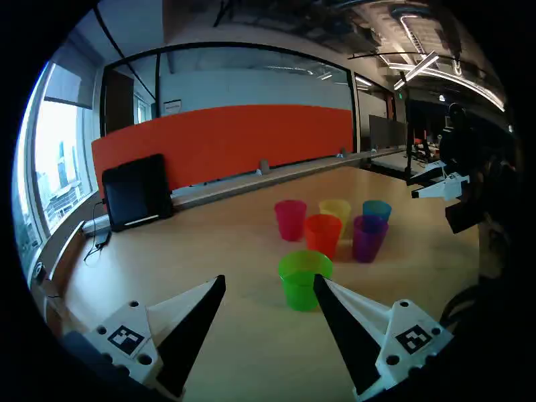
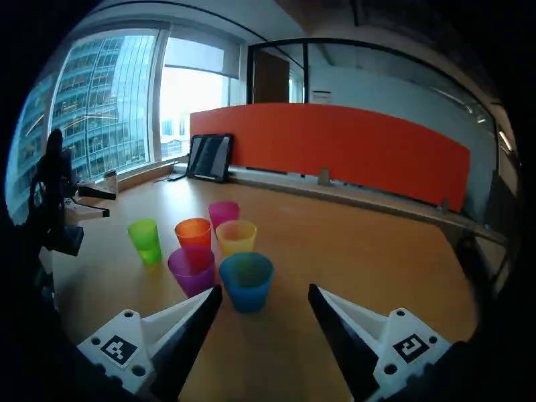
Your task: Pour water
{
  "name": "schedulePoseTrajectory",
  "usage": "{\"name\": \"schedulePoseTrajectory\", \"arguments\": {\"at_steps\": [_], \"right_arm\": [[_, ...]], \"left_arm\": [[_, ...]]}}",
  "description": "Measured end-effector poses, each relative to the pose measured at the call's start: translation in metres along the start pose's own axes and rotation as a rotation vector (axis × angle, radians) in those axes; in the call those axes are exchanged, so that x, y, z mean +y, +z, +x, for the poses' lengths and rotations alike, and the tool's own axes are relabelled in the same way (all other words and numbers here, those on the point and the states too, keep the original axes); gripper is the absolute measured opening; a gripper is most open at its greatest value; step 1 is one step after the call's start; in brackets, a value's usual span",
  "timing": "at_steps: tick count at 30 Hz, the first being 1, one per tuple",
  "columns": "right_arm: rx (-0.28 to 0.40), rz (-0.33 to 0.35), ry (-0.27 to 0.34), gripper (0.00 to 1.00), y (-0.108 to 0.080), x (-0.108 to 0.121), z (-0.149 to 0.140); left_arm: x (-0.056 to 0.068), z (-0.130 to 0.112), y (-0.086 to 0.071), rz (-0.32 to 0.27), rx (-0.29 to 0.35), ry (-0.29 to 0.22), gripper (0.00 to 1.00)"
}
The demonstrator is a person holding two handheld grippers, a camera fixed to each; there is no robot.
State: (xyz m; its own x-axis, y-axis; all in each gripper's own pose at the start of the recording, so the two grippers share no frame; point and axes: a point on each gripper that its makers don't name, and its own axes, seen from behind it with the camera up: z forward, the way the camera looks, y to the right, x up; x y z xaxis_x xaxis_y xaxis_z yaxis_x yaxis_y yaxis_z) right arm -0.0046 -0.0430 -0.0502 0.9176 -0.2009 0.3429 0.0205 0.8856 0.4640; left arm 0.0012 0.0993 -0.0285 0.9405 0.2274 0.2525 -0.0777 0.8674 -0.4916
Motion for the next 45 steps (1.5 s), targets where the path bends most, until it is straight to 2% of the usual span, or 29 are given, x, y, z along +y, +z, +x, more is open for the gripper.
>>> {"name": "schedulePoseTrajectory", "arguments": {"at_steps": [8,17,24,30,36,45], "right_arm": [[0.09,-0.092,-0.006,1.0,-0.005,0.011,0.02],[0.203,-0.212,0.009,0.99,-0.008,0.022,0.044],[0.267,-0.273,0.036,0.99,-0.007,0.027,0.059],[0.332,-0.36,0.034,0.99,-0.011,0.037,0.072],[0.362,-0.448,0.032,0.99,-0.015,0.046,0.074],[0.396,-0.507,0.055,0.99,-0.023,0.045,0.075]], "left_arm": [[-0.012,0.015,-0.01,0.077,0.084,-0.034,0.97],[-0.029,0.032,-0.021,0.185,0.17,-0.029,0.97],[-0.043,0.043,-0.034,0.281,0.233,-0.023,0.97],[-0.054,0.052,-0.044,0.355,0.275,-0.038,0.97],[-0.059,0.059,-0.046,0.395,0.308,-0.055,0.97],[-0.069,0.057,-0.042,0.454,0.319,-0.071,0.98]]}}
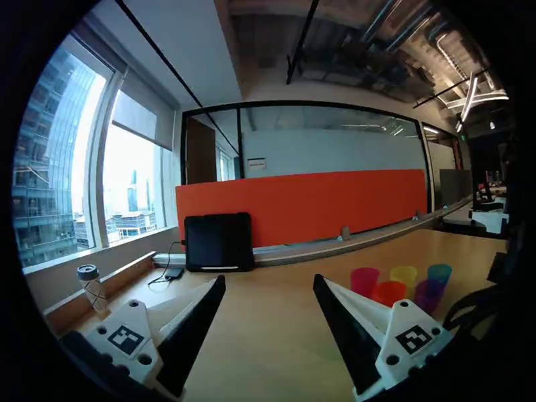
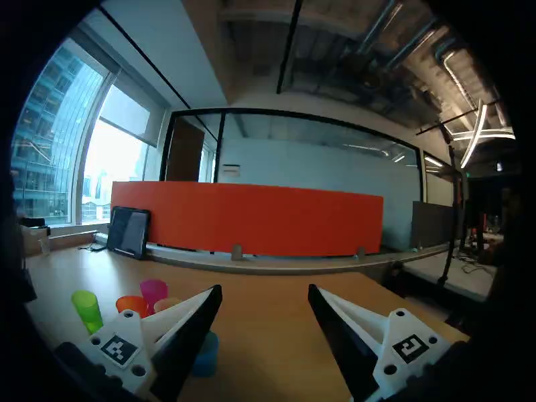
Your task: Pour water
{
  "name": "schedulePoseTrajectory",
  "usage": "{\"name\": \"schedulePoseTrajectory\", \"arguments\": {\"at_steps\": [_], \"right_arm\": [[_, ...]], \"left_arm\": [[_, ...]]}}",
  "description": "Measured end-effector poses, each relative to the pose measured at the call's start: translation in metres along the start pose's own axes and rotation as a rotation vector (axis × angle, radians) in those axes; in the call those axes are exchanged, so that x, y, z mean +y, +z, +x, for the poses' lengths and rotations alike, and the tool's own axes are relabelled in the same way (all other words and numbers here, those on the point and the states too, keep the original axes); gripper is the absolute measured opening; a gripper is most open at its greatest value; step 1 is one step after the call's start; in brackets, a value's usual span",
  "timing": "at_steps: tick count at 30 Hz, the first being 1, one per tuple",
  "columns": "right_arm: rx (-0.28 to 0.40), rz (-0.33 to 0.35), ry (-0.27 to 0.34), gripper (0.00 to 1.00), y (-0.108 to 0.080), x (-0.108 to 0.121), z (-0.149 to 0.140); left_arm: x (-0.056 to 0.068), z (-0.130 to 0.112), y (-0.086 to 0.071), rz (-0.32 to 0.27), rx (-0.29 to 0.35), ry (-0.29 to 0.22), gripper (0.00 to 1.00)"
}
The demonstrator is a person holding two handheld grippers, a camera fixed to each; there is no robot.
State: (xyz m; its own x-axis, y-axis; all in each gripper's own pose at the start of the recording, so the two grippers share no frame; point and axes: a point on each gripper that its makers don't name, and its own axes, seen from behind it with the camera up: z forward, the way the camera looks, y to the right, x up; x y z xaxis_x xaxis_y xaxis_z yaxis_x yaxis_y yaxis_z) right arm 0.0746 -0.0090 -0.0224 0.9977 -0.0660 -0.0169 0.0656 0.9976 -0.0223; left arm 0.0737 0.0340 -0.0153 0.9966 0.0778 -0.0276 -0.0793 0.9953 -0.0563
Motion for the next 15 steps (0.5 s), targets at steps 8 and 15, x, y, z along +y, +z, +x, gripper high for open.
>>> {"name": "schedulePoseTrajectory", "arguments": {"at_steps": [8,15], "right_arm": [[0.0,-0.013,-0.008,0.99,-0.005,0.0,-0.004],[-0.005,-0.016,0.006,0.99,-0.006,0.002,-0.008]], "left_arm": [[-0.004,-0.011,0.004,0.031,-0.001,0.003,0.98],[-0.001,-0.026,0.006,0.036,-0.004,0.011,0.97]]}}
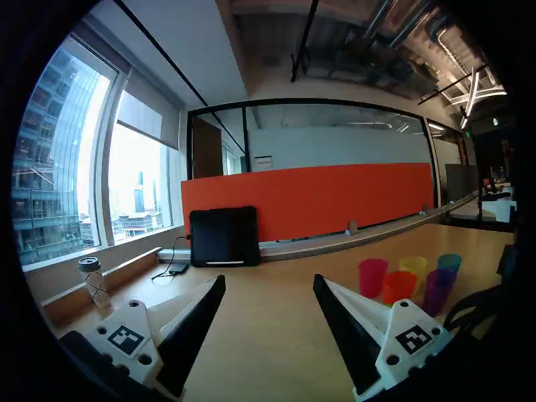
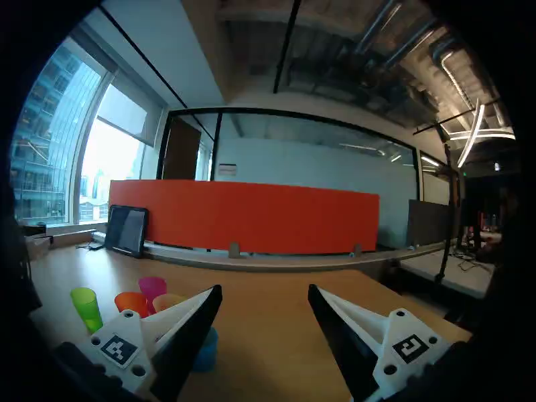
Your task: Pour water
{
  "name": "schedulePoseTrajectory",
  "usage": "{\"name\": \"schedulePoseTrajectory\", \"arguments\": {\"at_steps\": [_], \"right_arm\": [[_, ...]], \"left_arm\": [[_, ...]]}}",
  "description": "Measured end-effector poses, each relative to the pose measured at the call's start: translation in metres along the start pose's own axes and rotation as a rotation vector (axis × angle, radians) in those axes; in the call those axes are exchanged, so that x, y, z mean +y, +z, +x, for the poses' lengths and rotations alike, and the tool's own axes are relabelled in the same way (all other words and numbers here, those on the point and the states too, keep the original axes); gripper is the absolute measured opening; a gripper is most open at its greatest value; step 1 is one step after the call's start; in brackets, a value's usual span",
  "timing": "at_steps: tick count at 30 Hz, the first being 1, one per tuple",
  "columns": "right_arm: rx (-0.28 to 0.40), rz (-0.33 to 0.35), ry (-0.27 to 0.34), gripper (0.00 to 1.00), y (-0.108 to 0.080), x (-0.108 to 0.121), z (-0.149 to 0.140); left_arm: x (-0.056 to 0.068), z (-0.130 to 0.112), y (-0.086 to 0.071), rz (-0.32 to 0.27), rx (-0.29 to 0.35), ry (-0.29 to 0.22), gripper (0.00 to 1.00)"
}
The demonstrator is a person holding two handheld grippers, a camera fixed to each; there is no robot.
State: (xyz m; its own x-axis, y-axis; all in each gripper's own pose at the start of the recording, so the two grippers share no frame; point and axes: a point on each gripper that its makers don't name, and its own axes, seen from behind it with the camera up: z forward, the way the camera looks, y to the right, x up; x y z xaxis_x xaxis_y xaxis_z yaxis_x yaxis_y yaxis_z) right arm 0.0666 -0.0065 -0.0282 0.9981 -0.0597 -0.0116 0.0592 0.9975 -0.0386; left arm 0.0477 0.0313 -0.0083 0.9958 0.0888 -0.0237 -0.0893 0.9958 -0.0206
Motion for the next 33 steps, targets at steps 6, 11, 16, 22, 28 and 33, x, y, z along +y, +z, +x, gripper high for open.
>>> {"name": "schedulePoseTrajectory", "arguments": {"at_steps": [6,11,16,22,28,33], "right_arm": [[-0.006,-0.01,0.008,0.99,0.0,0.005,-0.001],[-0.01,-0.02,0.013,0.99,0.0,0.008,-0.004],[-0.015,-0.022,0.013,0.99,0.0,0.006,-0.004],[-0.013,-0.029,0.007,0.99,0.0,0.004,0.0],[-0.01,-0.03,0.007,0.99,0.0,0.002,0.003],[-0.005,-0.03,0.003,0.99,0.0,0.001,0.006]], "left_arm": [[-0.003,-0.011,0.002,0.007,-0.004,0.003,0.97],[-0.007,-0.021,0.002,0.009,-0.014,-0.012,0.97],[-0.011,-0.027,0.002,0.008,-0.011,-0.022,0.97],[-0.018,-0.036,0.001,0.016,-0.011,-0.032,0.98],[-0.023,-0.043,0.001,0.02,-0.014,-0.052,0.97],[-0.023,-0.045,0.002,0.016,-0.015,-0.071,0.98]]}}
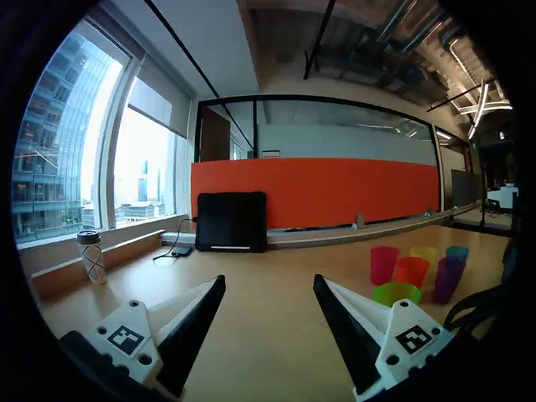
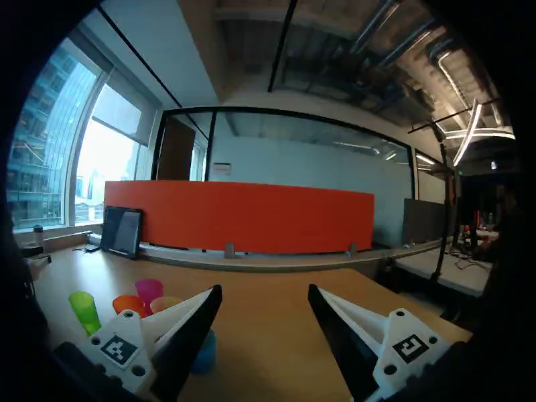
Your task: Pour water
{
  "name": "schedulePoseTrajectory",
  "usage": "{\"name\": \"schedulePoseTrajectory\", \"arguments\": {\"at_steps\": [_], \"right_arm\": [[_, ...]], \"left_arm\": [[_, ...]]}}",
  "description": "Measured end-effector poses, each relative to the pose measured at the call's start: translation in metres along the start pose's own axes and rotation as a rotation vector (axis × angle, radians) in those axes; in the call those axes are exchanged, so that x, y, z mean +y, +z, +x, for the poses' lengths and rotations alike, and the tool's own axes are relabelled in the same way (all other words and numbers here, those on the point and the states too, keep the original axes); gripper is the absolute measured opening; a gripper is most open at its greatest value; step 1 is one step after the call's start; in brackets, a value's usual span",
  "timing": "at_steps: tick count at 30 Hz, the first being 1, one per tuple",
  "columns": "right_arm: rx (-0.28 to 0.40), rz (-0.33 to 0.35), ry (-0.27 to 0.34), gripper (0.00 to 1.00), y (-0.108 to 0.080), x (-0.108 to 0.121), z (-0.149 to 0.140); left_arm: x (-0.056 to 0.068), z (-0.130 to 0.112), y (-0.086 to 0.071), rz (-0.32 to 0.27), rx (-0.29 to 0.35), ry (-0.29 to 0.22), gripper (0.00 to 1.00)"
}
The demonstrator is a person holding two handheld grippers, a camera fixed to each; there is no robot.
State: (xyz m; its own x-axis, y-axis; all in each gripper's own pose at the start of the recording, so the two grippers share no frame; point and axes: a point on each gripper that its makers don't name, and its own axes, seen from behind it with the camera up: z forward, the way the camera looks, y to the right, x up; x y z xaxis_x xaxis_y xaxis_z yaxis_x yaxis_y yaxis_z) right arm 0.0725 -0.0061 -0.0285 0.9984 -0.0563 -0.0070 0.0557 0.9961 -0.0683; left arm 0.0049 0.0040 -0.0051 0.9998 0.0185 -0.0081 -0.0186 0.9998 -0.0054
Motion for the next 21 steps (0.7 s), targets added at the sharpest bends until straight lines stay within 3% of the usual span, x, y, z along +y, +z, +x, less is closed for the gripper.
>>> {"name": "schedulePoseTrajectory", "arguments": {"at_steps": [21], "right_arm": [[0.009,0.004,-0.007,0.99,-0.0003,-0.0032,0.0046]], "left_arm": [[-0.0016,-0.0045,0.0034,-0.005,-0.007,-0.02,0.98]]}}
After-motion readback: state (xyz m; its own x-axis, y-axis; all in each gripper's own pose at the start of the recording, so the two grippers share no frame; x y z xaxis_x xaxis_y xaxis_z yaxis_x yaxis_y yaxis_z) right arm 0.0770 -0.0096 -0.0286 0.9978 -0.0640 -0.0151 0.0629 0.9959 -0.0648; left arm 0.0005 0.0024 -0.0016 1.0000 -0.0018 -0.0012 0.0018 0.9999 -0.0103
